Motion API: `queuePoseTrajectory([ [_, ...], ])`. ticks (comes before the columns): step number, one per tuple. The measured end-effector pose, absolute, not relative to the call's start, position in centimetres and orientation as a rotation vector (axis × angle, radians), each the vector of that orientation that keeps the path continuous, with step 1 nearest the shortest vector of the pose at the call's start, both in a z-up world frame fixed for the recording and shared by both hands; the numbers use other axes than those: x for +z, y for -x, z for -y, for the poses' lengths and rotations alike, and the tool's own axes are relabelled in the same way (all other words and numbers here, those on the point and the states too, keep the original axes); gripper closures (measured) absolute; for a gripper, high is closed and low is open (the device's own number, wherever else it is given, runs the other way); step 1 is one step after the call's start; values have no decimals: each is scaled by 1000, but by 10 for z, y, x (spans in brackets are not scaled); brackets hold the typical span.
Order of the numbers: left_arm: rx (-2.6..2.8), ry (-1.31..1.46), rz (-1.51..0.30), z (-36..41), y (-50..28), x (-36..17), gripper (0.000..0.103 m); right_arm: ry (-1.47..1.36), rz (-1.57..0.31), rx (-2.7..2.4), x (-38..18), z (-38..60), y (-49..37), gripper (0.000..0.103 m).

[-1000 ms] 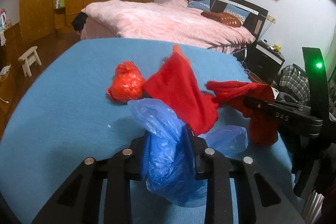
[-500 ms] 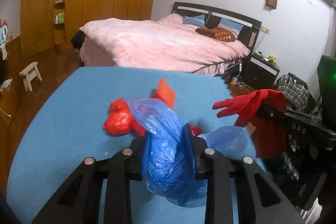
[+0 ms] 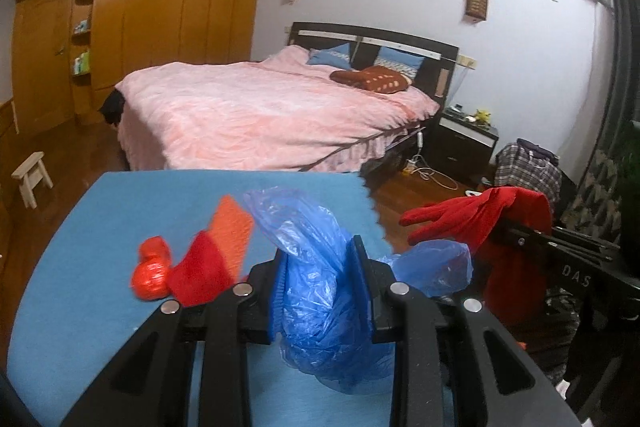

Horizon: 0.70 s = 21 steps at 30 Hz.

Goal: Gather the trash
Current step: 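Carry the blue bag and red glove over the bin and open both tools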

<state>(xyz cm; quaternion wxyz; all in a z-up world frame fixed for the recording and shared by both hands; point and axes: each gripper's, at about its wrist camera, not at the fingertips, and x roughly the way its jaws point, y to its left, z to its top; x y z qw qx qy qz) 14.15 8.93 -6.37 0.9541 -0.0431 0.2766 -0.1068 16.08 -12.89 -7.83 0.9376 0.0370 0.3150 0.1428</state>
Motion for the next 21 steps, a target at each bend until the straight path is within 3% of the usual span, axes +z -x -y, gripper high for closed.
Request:
queuePoseTrajectory([
  [21,-454,18,-551,58,-155,-59,73,-127,-639,43,-87,270,-122,95],
])
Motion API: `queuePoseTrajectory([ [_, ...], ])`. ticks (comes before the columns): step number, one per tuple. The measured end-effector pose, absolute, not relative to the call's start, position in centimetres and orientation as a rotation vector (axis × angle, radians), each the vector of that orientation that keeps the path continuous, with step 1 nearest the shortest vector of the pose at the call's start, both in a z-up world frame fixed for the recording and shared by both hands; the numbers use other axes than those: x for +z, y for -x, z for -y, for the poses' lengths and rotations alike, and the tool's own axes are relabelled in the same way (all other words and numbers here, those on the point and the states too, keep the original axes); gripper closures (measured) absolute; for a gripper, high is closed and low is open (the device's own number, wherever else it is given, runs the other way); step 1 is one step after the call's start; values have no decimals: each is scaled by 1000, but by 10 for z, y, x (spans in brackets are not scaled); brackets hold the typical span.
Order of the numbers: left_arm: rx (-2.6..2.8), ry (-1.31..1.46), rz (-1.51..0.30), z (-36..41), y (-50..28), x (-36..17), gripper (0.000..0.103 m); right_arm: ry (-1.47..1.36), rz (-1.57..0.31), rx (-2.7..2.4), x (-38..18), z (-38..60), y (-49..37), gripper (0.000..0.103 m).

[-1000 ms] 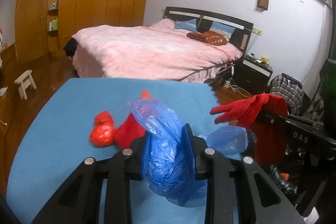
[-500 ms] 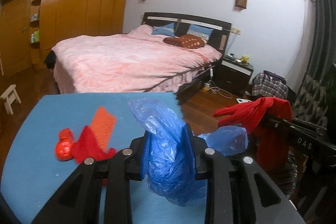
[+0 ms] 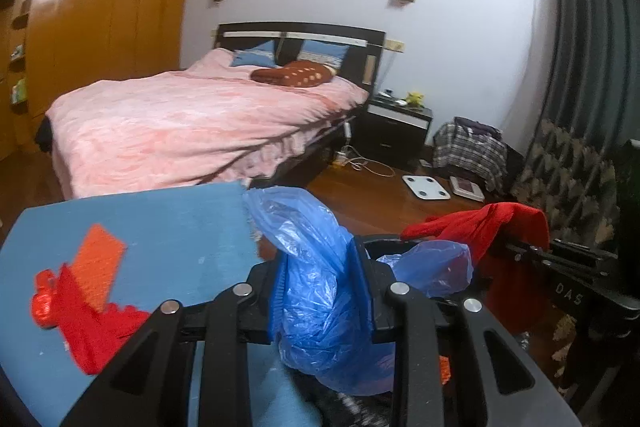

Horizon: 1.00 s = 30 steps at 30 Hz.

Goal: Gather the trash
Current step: 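Carry the blue bag and red glove over the bin and open both tools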

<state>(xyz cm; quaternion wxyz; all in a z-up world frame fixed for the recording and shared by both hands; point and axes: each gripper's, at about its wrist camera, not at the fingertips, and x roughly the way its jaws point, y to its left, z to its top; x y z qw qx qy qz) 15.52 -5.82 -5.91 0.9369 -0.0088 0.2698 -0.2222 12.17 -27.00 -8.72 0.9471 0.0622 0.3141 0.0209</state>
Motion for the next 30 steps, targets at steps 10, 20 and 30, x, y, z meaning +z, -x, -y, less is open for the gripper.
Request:
queuePoseTrajectory([
  [10,-526,-22,-576,113,-163,-76,73,-152,-683,-48,-117,314,-115,95],
  [20,-564,-40,-617,143,-172,-95,73,-185,-734,-94,-145,336,-118,92],
  [30,-580,-38,-652,144,-177,-104,40,-162,-779,-115,-161,339,-114,46],
])
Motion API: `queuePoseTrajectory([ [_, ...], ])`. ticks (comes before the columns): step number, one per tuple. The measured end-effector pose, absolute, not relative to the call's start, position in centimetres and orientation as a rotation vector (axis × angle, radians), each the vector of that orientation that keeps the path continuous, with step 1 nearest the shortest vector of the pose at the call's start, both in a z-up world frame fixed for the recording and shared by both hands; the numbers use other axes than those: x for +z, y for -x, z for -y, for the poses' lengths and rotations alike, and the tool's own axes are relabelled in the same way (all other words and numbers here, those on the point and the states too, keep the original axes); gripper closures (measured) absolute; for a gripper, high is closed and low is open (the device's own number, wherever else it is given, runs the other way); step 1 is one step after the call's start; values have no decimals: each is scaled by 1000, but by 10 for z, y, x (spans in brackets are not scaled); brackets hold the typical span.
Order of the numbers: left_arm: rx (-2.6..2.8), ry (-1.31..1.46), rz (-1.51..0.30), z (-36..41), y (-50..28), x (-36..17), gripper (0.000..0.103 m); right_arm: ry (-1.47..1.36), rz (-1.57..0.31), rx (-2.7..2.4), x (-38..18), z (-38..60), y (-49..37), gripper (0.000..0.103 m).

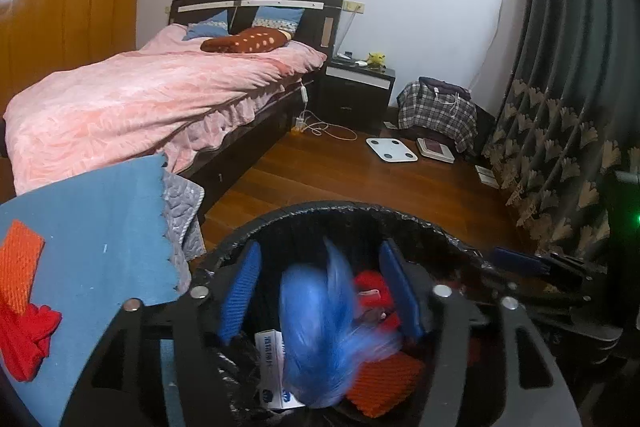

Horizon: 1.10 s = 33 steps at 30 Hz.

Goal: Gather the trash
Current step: 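Carry the blue bag and red glove over the bin and open both tools, then move both tools back over the remaining items on the table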

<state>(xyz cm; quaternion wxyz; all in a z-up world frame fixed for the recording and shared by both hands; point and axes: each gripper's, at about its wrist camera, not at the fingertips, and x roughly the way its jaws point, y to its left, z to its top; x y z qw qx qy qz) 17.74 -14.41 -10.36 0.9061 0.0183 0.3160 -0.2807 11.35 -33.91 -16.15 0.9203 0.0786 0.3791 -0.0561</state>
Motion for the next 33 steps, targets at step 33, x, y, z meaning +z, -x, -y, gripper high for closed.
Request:
queuePoseTrajectory([
  [33,-155,29,-544,-76,-147,-74,6,-104,-595,125,-114,192,-146,6],
])
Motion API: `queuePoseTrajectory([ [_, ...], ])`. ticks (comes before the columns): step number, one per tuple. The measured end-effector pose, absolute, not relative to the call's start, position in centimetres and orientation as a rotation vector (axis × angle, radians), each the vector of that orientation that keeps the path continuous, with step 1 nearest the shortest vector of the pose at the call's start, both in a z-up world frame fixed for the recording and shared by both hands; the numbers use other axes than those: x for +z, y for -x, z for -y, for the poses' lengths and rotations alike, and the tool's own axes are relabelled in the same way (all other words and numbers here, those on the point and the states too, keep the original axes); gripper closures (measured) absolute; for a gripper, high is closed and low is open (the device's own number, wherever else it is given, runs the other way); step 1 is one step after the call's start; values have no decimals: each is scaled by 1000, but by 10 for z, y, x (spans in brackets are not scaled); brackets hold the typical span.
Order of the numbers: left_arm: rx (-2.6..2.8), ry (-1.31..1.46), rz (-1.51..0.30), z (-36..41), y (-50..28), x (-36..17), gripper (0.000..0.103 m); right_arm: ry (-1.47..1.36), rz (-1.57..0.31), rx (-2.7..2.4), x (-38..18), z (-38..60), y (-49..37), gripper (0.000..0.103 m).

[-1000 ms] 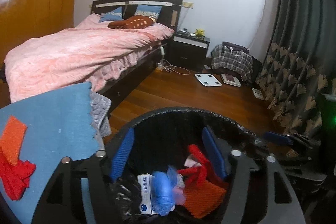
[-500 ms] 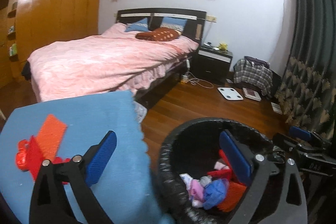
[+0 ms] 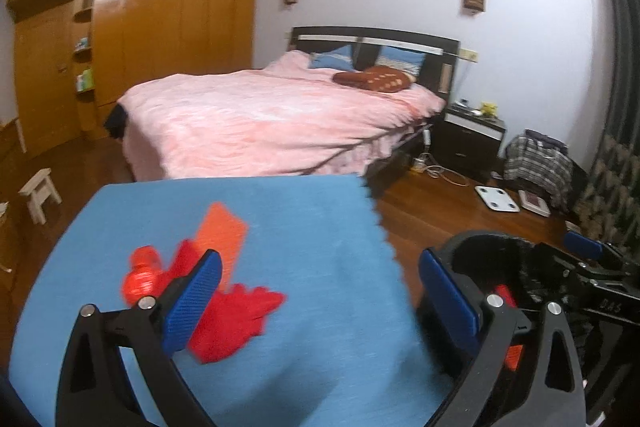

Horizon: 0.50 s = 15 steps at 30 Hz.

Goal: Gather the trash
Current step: 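Move both tools back over the remaining items on the table, then grasp the red cloth with the right tool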

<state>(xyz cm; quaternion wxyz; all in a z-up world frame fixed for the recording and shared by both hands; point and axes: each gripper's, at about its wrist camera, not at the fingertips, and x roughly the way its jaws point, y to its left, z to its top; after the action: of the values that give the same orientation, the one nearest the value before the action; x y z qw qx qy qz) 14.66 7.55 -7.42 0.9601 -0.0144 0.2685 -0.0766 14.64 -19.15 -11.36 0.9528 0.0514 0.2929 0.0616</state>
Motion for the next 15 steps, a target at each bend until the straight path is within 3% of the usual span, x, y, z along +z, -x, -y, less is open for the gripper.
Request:
queuePoseTrajectory([
  [15,54,32,-569,-185,-140,-106,6,-36,-634,303,-137,69,-185,6],
])
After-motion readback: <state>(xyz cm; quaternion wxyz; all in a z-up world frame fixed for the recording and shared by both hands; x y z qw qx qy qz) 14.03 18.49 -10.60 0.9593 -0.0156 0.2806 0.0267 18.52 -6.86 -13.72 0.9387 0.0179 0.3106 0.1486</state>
